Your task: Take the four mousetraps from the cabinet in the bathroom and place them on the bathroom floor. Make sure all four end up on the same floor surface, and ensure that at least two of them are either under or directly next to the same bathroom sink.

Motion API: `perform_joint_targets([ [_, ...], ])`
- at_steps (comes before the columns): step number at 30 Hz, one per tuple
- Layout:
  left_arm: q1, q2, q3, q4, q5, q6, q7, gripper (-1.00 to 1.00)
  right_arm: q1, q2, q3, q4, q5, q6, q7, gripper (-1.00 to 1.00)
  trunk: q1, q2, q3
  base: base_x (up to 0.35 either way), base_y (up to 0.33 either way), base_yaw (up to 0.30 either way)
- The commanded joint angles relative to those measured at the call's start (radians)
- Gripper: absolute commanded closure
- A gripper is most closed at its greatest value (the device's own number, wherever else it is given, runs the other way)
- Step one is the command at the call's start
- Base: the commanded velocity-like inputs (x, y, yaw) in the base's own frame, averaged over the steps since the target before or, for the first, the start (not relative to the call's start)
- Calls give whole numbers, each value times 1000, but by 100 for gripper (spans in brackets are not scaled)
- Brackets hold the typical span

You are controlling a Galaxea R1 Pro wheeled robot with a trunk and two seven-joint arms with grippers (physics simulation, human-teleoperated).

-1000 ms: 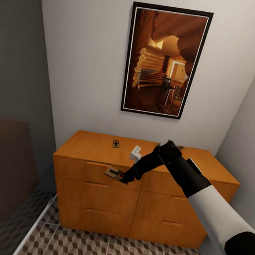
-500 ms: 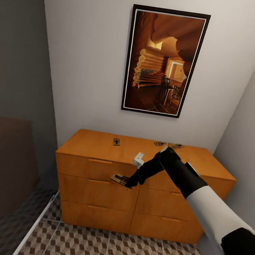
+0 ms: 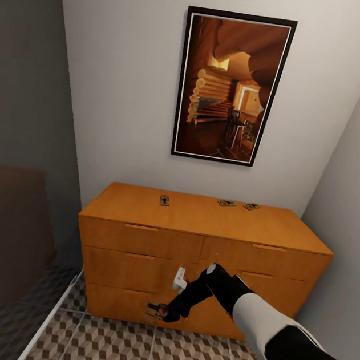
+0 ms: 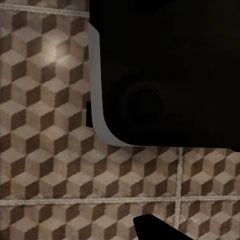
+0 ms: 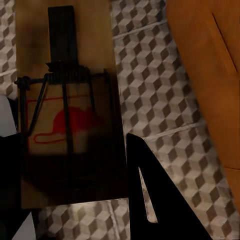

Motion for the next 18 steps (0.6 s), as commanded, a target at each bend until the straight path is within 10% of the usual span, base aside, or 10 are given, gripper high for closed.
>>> perform_joint_targets([
  [1, -2, 0, 0, 4, -1, -7, 3, -100, 4, 19, -6, 63, 3, -40, -16, 100, 0, -1, -1, 0, 0, 0],
  [8, -2, 0, 0, 4, -1, -7, 3, -100, 118, 54, -6, 202, 4, -234, -118, 100, 0, -1, -1, 0, 0, 0],
  [18, -2, 0, 0, 4, -1, -7, 3, -100, 443, 34, -6, 220, 30, -473, -393, 100, 0, -1, -1, 0, 0, 0],
])
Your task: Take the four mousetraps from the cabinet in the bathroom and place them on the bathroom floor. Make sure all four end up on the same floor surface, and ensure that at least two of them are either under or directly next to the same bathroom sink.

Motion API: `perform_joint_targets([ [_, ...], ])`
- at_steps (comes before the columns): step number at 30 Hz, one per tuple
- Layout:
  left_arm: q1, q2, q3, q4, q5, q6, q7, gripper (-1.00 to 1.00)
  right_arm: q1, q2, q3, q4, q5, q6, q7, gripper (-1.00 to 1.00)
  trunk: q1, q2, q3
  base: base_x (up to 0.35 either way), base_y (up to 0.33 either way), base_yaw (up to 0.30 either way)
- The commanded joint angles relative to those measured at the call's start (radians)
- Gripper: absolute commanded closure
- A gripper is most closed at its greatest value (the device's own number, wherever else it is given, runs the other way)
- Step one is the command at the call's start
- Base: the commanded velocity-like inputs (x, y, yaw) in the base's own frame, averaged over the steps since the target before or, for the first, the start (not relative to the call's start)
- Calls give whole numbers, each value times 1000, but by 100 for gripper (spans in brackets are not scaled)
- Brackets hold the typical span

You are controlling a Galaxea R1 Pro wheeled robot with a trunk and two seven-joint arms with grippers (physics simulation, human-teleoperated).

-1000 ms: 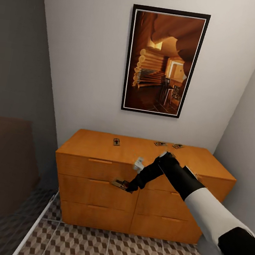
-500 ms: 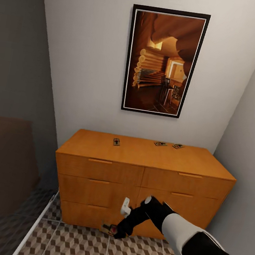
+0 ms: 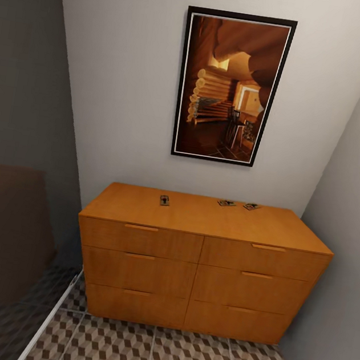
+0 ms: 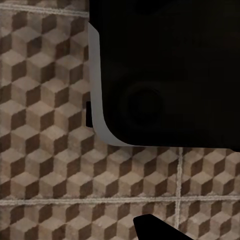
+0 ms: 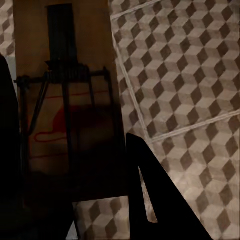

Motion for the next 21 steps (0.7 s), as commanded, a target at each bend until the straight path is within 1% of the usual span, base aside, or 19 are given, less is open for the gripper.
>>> perform_joint_targets([
  [1, -2, 0, 0, 4, -1, -7, 3, -100, 18, -6, -15, 0, 4, -16, -3, 100, 0, -1, -1, 0, 0, 0],
  [2, -2, 0, 0, 4, -1, -7, 3, -100, 35, -12, -15, 0, 5, -29, -7, 100, 0, -1, -1, 0, 0, 0],
  [3, -2, 0, 0, 4, -1, -7, 3, -100, 83, -32, -15, 1, 6, -69, -15, 100, 0, -1, -1, 0, 0, 0],
  [4, -2, 0, 0, 4, -1, -7, 3, -100, 98, -40, -15, 1, 6, -83, -18, 100, 0, -1, -1, 0, 0, 0],
  [5, -2, 0, 0, 4, -1, -7, 3, -100, 125, -57, -15, 2, 7, -113, -26, 100, 0, -1, -1, 0, 0, 0],
  [6, -2, 0, 0, 4, -1, -8, 3, -100, 138, -66, -16, 2, 7, -129, -33, 100, 0, -1, -1, 0, 0, 0],
  [7, -2, 0, 0, 4, -1, -7, 3, -100, 160, -85, -16, 2, 6, -162, -54, 100, 0, -1, -1, 0, 0, 0],
  [8, -2, 0, 0, 4, -1, -7, 3, -100, 170, -95, -16, 2, 5, -178, -68, 100, 0, -1, -1, 0, 0, 0],
  [10, -2, 0, 0, 4, -1, -7, 3, -100, 202, -123, -17, 2, -2, -237, -158, 100, 0, -1, -1, 0, 0, 0],
  [12, -2, 0, 0, 4, -1, -7, 3, -100, 216, -130, -18, 2, -9, -259, -220, 100, 0, -1, -1, 0, 0, 0],
  [13, -2, 0, 0, 4, -1, -7, 3, -100, 227, -133, -19, 2, -21, -275, -293, 100, 0, -1, -1, 0, 0, 0],
  [14, -2, 0, 0, 4, -1, -7, 3, -100, 232, -133, -20, 2, -29, -281, -332, 100, 0, -1, -1, 0, 0, 0],
  [15, -2, 0, 0, 4, -1, -7, 3, -100, 238, -130, -20, 2, -49, -291, -408, 100, 0, -1, -1, 0, 0, 0],
  [17, -2, 0, 0, 4, -1, -7, 3, -100, 243, -123, -21, 2, -71, -297, -478, 100, 0, -1, -1, 0, 0, 0],
  [18, -2, 0, 0, 4, -1, -7, 3, -100, 248, -114, -21, 2, -98, -301, -538, 100, 0, -1, -1, 0, 0, 0],
  [19, -2, 0, 0, 4, -1, -7, 3, -100, 249, -109, -21, 2, -113, -303, -563, 100, 0, -1, -1, 0, 0, 0],
  [20, -2, 0, 0, 4, -1, -7, 3, -100, 252, -100, -21, 2, -149, -306, -606, 100, 0, -1, -1, 0, 0, 0],
  [21, -2, 0, 0, 4, -1, -7, 3, -100, 253, -94, -21, 2, -197, -310, -639, 100, 0, -1, -1, 0, 0, 0],
])
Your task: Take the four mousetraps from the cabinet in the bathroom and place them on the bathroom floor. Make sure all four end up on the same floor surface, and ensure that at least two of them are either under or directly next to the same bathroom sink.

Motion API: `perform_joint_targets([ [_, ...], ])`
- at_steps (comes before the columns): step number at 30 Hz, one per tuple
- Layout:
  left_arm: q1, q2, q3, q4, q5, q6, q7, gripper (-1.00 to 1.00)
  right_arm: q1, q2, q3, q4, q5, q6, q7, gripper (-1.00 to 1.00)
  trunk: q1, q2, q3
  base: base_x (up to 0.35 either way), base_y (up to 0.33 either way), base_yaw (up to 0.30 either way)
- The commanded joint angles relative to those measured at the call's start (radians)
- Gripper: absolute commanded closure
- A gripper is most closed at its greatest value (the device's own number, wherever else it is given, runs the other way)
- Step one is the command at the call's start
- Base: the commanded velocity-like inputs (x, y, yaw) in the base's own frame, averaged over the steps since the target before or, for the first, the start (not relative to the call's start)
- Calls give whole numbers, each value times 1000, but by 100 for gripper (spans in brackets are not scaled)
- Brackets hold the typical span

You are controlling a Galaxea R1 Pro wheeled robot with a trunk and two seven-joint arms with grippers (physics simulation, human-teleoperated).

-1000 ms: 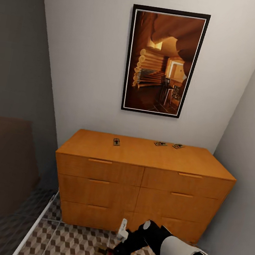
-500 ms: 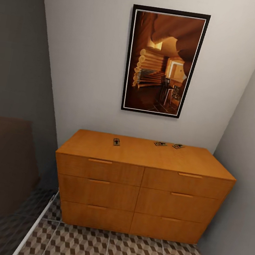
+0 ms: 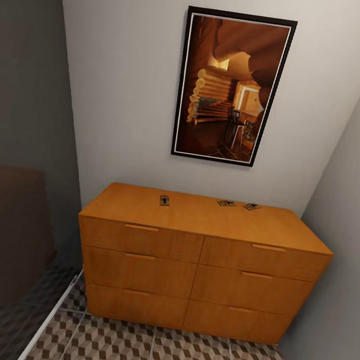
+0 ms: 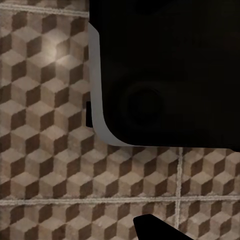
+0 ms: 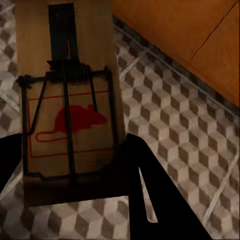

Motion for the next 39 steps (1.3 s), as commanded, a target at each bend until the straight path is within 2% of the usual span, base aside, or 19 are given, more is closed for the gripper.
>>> perform_joint_targets([
  [1, -2, 0, 0, 4, -1, -7, 3, -100, 0, 3, 4, 1, -26, -6, -16, 100, 0, -1, -1, 0, 0, 0],
  [4, -2, 1, 0, 4, -1, -7, 3, -100, 2, 10, 4, 1, -237, -42, -57, 100, 0, -1, -1, 0, 0, 0],
  [6, -2, 2, 0, 4, -1, -8, 3, -100, 2, 10, 4, 2, -311, -54, -63, 100, 0, -1, -1, 0, 0, 0],
  [8, -2, 3, 0, 4, -1, -8, 3, -100, 3, 10, 3, 2, -454, -70, -70, 100, 0, -1, -1, 0, 0, 0],
  [9, -2, 3, 0, 4, -1, -8, 3, -100, 7, 11, 4, 2, -487, -72, -71, 100, 0, -1, -1, 0, 0, 0],
  [11, -2, 3, 0, 4, -1, -8, 3, -100, 44, 14, 3, 2, -598, -88, -74, 100, 0, -1, -1, 0, 0, 0],
  [13, -2, 3, 0, 4, -1, -8, 3, -100, 68, 16, 4, 2, -654, -135, -76, 100, 0, -1, -1, 0, 0, 0],
  [15, -2, 3, 0, 4, -1, -8, 3, -100, 78, 18, 4, 2, -677, -184, -80, 100, 0, -1, -1, 0, 0, 0],
  [17, -2, 3, 0, 4, -1, -8, 3, -100, 103, 23, 4, 3, -702, -299, -107, 100, 0, -1, -1, 0, 0, 0],
  [19, -2, 3, 0, 4, -1, -8, 3, -100, 118, 27, 4, 3, -708, -355, -132, 100, 0, -1, -1, 0, 0, 0],
  [20, -2, 3, 0, 4, -1, -8, 3, -100, 137, 34, 4, 3, -712, -407, -163, 100, 0, -1, -1, 0, 0, 0],
  [22, -2, 3, 0, 4, -1, -8, 3, -100, 169, 50, 4, 3, -714, -457, -215, 100, 0, -1, -1, 0, 0, 0],
  [24, -2, 2, 0, 4, -1, -8, 3, -100, 197, 68, 4, 3, -714, -457, -264, 100, 0, -1, -1, 0, 0, 0],
  [29, -2, 3, 0, 4, -1, -8, 3, -100, 225, 85, 5, 1, -712, -457, -338, 100, 0, -1, -1, 0, 0, 0],
  [39, -2, 3, 0, 4, -1, -7, 3, -100, 232, 80, 7, -7, -712, -457, -353, 100, 0, -1, -1, 0, 0, 0],
])
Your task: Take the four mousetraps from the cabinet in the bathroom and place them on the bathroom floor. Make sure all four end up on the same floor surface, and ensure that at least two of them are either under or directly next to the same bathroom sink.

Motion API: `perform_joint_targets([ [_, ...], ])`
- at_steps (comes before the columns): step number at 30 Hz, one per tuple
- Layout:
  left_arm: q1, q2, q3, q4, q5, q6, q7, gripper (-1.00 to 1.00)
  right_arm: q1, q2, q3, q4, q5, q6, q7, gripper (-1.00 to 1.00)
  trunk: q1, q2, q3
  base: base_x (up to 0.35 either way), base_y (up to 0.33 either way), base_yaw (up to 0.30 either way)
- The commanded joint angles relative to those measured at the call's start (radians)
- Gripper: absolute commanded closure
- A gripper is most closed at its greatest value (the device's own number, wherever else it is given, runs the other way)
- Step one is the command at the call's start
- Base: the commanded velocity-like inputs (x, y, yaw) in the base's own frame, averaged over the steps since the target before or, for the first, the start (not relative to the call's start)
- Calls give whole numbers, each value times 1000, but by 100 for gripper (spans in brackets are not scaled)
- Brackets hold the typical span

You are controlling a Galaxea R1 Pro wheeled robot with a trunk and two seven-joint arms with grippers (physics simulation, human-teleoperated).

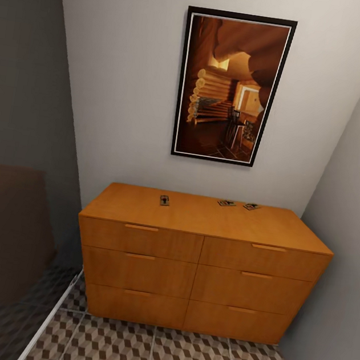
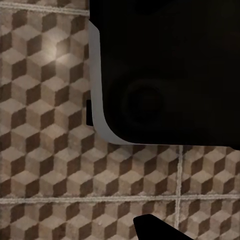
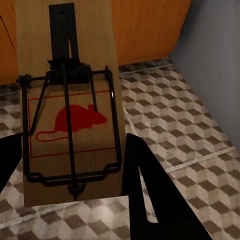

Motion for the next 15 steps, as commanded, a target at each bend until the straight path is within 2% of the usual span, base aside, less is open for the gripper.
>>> perform_joint_targets([
  [1, -2, 0, 0, 4, -1, -7, 3, -100, 0, 0, 9, -4, 2, -2, 2, 100, 0, -1, -1, 0, 0, 0],
  [5, -2, 0, 0, 4, -1, -7, 3, -100, 0, -2, 12, -22, 73, -2, 42, 100, 0, -1, -1, 0, 0, 0],
  [6, -2, 0, 0, 4, -1, -7, 3, -100, 0, -4, 12, -25, 106, -2, 60, 100, 0, -1, -1, 0, 0, 0],
  [9, -2, 0, 0, 4, -1, -8, 3, -100, 0, -9, 11, -30, 162, -2, 89, 100, 0, -1, -1, 0, 0, 0],
  [15, -2, 0, 0, 4, -1, -8, 3, -100, 0, -14, 10, -33, 187, 6, 101, 100, 0, -1, -1, 0, 0, 0],
])
